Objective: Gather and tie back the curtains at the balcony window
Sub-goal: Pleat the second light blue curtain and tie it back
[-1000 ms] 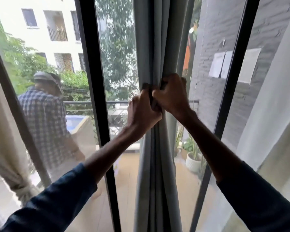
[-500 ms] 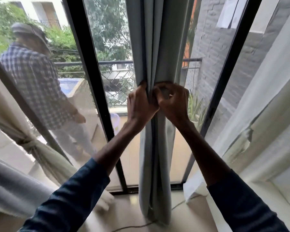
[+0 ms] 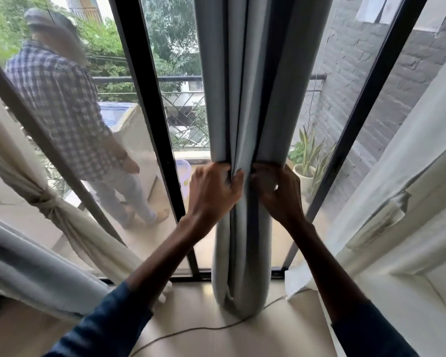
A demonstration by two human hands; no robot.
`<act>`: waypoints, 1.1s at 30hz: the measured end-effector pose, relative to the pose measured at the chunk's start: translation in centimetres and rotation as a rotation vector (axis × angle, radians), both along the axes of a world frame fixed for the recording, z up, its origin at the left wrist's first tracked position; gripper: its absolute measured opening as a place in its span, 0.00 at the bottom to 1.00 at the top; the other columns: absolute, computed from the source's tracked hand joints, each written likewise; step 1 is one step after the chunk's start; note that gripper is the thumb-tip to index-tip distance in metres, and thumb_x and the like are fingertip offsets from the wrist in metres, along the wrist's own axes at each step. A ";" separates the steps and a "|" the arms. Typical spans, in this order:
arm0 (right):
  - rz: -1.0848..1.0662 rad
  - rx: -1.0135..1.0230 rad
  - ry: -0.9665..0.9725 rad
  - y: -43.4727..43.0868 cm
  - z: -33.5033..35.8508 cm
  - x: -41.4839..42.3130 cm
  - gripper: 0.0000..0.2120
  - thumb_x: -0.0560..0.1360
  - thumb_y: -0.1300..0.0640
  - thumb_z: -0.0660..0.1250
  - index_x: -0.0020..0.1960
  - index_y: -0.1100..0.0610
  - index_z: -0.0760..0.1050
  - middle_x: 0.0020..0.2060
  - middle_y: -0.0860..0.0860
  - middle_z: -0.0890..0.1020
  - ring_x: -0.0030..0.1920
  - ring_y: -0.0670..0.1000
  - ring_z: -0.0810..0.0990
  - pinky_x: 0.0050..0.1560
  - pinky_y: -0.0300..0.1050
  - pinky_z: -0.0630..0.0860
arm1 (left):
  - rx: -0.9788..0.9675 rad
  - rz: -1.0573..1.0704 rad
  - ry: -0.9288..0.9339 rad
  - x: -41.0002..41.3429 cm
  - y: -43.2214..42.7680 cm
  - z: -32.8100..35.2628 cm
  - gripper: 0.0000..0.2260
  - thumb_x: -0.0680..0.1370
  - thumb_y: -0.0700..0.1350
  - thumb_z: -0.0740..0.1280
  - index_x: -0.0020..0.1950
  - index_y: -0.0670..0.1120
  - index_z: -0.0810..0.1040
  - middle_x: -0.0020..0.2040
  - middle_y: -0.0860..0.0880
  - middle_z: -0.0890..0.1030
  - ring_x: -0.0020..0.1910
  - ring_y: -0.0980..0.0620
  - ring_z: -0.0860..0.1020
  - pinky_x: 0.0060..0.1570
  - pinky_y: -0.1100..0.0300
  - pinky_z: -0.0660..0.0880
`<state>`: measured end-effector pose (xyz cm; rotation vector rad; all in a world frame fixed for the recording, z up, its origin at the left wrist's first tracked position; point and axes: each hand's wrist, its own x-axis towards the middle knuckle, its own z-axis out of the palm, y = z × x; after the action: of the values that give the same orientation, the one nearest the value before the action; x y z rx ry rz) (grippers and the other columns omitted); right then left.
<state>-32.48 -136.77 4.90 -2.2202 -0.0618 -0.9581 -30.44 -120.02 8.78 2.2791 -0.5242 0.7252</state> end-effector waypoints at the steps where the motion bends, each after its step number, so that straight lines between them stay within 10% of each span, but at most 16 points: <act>1: 0.073 0.050 -0.010 0.4 -0.6 -1.1 0.11 0.76 0.56 0.72 0.59 0.55 0.83 0.52 0.52 0.86 0.52 0.52 0.85 0.53 0.43 0.79 | -0.014 -0.020 -0.015 -0.8 0.4 -0.3 0.22 0.76 0.51 0.71 0.29 0.45 0.65 0.25 0.49 0.62 0.26 0.42 0.70 0.27 0.53 0.69; 11: 0.321 0.199 0.179 1.8 -5.8 -4.7 0.13 0.80 0.57 0.69 0.64 0.55 0.79 0.53 0.48 0.84 0.53 0.44 0.83 0.52 0.47 0.83 | -0.031 -0.219 0.201 -3.4 1.1 -5.0 0.19 0.81 0.62 0.61 0.44 0.50 0.83 0.36 0.52 0.82 0.37 0.52 0.79 0.38 0.53 0.75; 19: 0.244 0.185 0.222 2.0 -6.2 -3.7 0.05 0.80 0.67 0.64 0.49 0.67 0.79 0.41 0.58 0.84 0.43 0.53 0.85 0.41 0.42 0.84 | 0.032 -0.106 0.222 -2.7 0.9 -6.6 0.16 0.75 0.54 0.69 0.34 0.47 0.70 0.29 0.50 0.73 0.30 0.45 0.72 0.31 0.51 0.72; 24: 0.166 0.172 0.211 3.3 -6.3 -3.7 0.09 0.79 0.66 0.68 0.40 0.63 0.78 0.29 0.40 0.79 0.33 0.39 0.82 0.35 0.29 0.77 | 0.046 0.033 0.282 -3.2 0.4 -6.5 0.12 0.73 0.55 0.66 0.37 0.48 0.71 0.34 0.47 0.77 0.34 0.41 0.76 0.32 0.54 0.73; 33: 0.197 0.228 0.304 3.7 -7.6 -3.6 0.06 0.77 0.62 0.69 0.45 0.62 0.84 0.38 0.51 0.87 0.42 0.46 0.87 0.43 0.40 0.84 | 0.125 0.091 0.428 -2.8 0.7 -7.0 0.15 0.74 0.52 0.67 0.39 0.40 0.75 0.40 0.38 0.79 0.40 0.32 0.77 0.34 0.54 0.65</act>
<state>-36.11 -133.09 -2.68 -2.0780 -0.0295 -0.4893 -33.21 -119.36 1.81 2.4921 -0.2695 0.2337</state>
